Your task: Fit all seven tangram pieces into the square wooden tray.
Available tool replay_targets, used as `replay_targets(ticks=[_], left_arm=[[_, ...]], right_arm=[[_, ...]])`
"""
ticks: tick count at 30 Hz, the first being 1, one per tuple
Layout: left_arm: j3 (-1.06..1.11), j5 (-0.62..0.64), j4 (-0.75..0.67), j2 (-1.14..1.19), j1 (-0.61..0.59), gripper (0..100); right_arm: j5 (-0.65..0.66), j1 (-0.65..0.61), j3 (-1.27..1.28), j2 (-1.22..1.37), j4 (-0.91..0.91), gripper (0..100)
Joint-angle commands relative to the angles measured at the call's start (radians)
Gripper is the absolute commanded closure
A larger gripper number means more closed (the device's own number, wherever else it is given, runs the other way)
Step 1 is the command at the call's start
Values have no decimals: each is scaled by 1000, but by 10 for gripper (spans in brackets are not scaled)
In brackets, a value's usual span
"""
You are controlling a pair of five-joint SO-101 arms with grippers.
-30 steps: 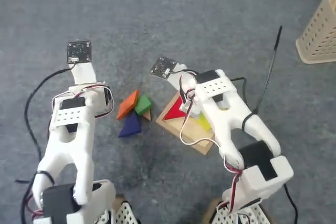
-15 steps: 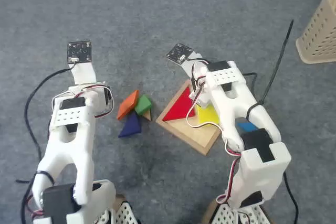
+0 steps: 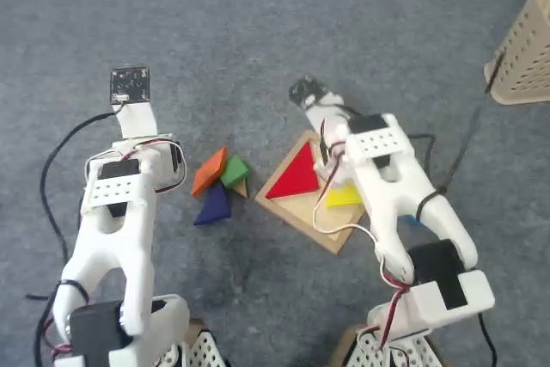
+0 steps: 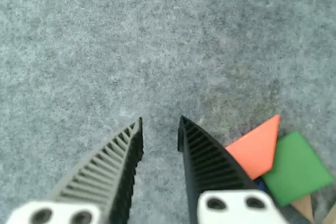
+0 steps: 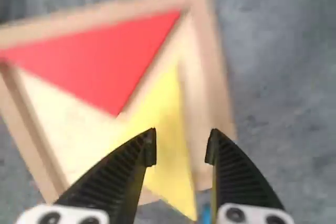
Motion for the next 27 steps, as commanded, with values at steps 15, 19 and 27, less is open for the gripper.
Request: replay_targets(ticks=[15,19,27], left_arm=[[-5,8,-21,-49,-5,894],[-5,8,-21,-49,-5,894],[-5,8,-21,-49,-5,894]], right_arm=[[-9,13,-198,234,-82,878],[-15,13,-249,260,-70,878],[-210,28,-258,16,84,826]])
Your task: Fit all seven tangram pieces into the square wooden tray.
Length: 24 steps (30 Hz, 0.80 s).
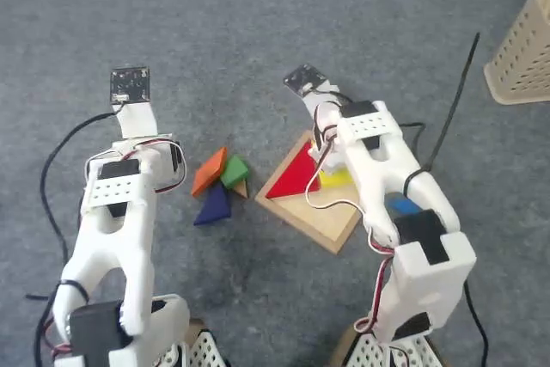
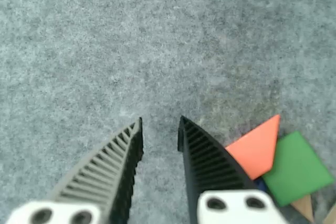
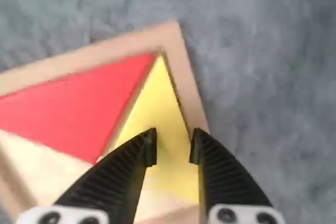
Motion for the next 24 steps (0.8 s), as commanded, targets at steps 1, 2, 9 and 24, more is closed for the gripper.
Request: replay_targets(ticks=[1,2,9,24], left_arm=[[-5,8,-21,-51,-5,894],[-5,8,-21,-51,-5,894],[-5,8,-21,-52,-5,894],[-5,8,-21,-44,-6,894]], right_arm=[[-124,21,18,-222,71,816],[-161,22,52,-269,87,813],[-393,58,311,-410,88,814],[-644,54,327,-182,-8,814]])
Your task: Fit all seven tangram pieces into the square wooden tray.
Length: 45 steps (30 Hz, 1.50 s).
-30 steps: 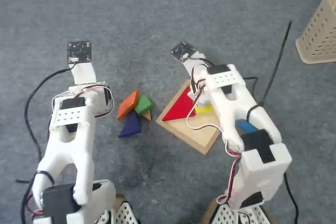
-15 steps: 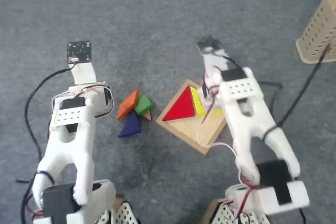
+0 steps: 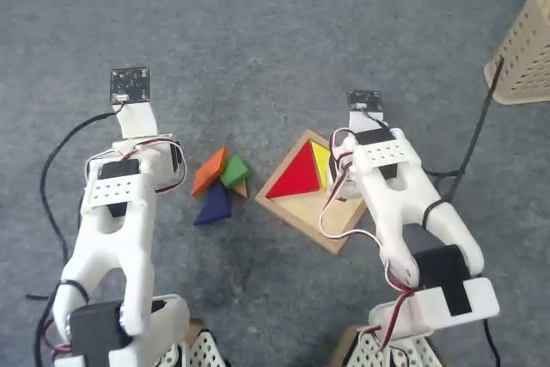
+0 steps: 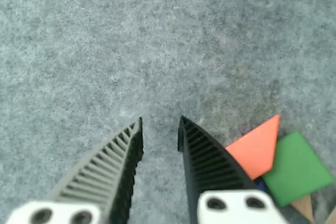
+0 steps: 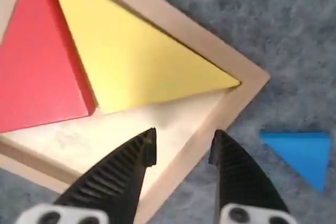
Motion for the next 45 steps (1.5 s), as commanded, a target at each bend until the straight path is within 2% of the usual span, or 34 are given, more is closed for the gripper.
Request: replay_targets(ticks=[1,11,15,19,25,29,32,37,42,45], left_arm=[[-5,8,-21,-44,-6,894],[-5,8,-21,-44,-6,894],[-5,8,-21,-43,-6,894],[-4,8,-21,-43,-6,894],[-4,8,-21,-43,-8,895],[-4,8,-21,-43,-6,895],[-4,8,-21,-43,-6,895],[-4,8,-21,-43,-6,895],[-4,8,-21,-43,-6,895],[-4,8,-21,-43,-6,895]], right_arm=[[-15,18,-6,31,-36,815],[0,45,-68,74,-56,887],[89,85,-110,74,-59,890],[133,105,-150,88,-61,954],[196,133,-322,234,-51,961],[250,168,-454,328,22,961],[265,196,-512,303,96,961],[262,199,-446,151,102,955],[207,196,-242,41,13,849],[199,185,-150,44,-73,821]])
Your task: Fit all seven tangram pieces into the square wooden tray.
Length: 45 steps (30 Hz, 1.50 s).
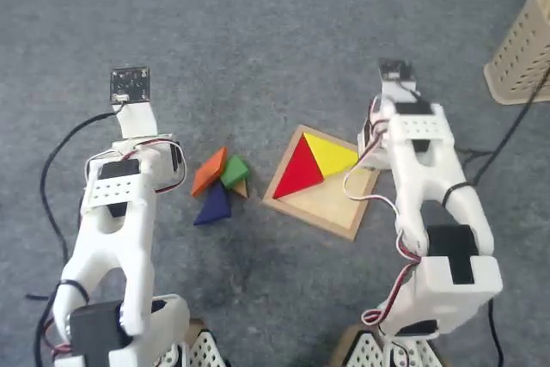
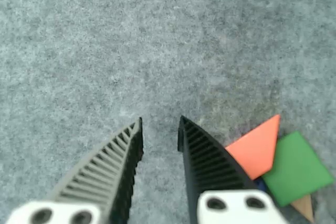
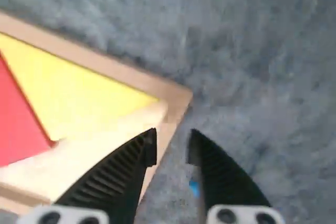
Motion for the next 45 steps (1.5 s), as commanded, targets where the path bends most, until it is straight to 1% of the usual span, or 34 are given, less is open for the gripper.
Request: replay_targets(ticks=[1,8,11,15,17,20,22,25,30,32,35,36,39,42,45], left_arm=[[-4,8,-21,-43,-6,895],[-4,8,-21,-43,-6,895],[-4,8,-21,-43,-6,895],[-2,8,-21,-43,-6,895],[-2,8,-21,-43,-6,895],[5,8,-25,-43,-6,895],[19,8,-54,-43,-5,895],[33,6,-78,-43,-5,895],[33,6,-77,-43,-5,895],[31,6,-77,-43,-5,895],[31,6,-77,-43,-5,895],[31,6,-75,-43,-5,895],[31,6,-74,-43,-6,895],[31,5,-66,-44,-8,895],[-5,-55,26,-52,3,895]], right_arm=[[-18,-13,55,-68,-84,821],[-18,-87,55,30,-88,821],[-21,-94,21,79,-77,827],[-20,-65,-63,124,-45,932],[-17,-41,-112,142,-45,969],[35,-15,-196,176,-44,973],[66,-8,-249,205,-42,974],[75,-8,-322,242,-41,975],[109,-16,-433,248,64,969],[109,-16,-454,226,114,935],[107,-19,-454,174,162,868],[107,-25,-451,153,177,860],[107,-38,-407,82,196,861],[107,-33,-302,-13,193,861],[114,-5,-149,-139,179,880]])
